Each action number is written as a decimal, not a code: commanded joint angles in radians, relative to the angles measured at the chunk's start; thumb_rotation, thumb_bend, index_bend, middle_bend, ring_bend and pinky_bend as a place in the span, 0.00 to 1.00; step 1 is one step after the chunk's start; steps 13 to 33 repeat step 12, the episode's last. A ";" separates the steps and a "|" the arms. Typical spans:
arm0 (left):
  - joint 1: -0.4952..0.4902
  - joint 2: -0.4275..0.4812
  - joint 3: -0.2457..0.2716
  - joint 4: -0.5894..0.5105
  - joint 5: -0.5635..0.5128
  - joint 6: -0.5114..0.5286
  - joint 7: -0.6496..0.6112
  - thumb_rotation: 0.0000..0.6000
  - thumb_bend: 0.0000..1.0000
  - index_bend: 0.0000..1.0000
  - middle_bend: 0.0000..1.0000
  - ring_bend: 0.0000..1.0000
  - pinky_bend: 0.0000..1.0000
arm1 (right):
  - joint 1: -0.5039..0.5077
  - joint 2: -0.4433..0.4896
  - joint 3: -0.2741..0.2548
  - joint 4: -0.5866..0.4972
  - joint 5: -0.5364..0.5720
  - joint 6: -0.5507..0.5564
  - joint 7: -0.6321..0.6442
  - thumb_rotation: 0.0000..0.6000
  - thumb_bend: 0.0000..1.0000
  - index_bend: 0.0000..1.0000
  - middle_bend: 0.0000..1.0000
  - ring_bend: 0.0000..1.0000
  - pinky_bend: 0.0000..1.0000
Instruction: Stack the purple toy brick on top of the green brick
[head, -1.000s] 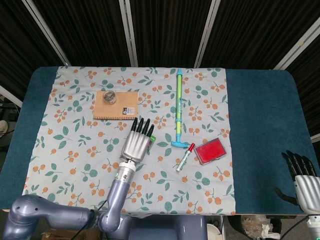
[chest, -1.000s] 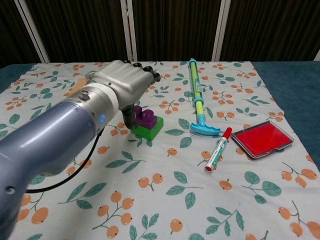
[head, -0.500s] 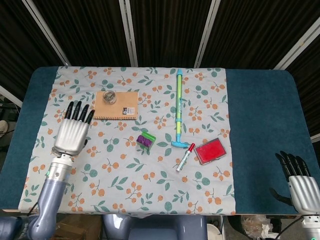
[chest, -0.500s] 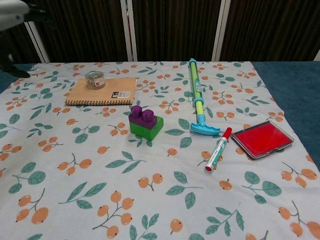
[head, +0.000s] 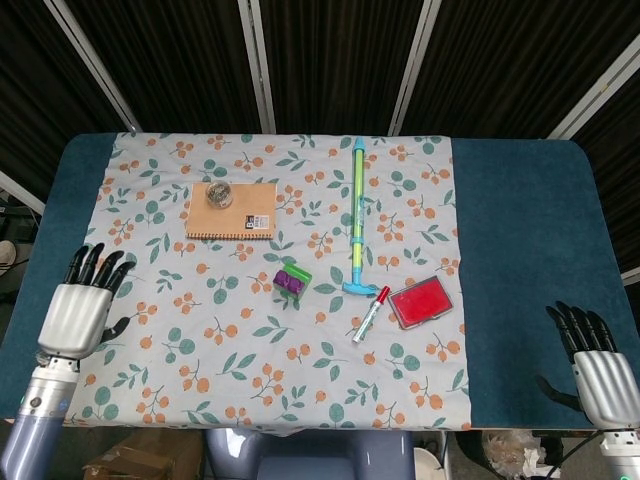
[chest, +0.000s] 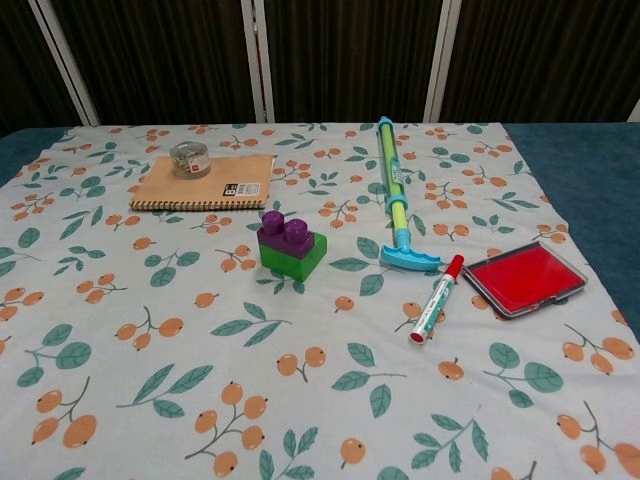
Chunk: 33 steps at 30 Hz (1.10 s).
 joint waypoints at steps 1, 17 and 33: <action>0.068 -0.039 0.030 0.085 0.051 0.046 -0.105 1.00 0.21 0.20 0.12 0.00 0.00 | 0.001 0.002 0.001 0.002 0.001 0.000 0.005 1.00 0.22 0.00 0.06 0.00 0.00; 0.154 -0.096 0.022 0.174 0.138 0.124 -0.239 1.00 0.21 0.24 0.14 0.00 0.00 | -0.006 0.006 -0.001 0.000 -0.009 0.018 0.010 1.00 0.22 0.00 0.06 0.00 0.00; 0.154 -0.096 0.022 0.174 0.138 0.124 -0.239 1.00 0.21 0.24 0.14 0.00 0.00 | -0.006 0.006 -0.001 0.000 -0.009 0.018 0.010 1.00 0.22 0.00 0.06 0.00 0.00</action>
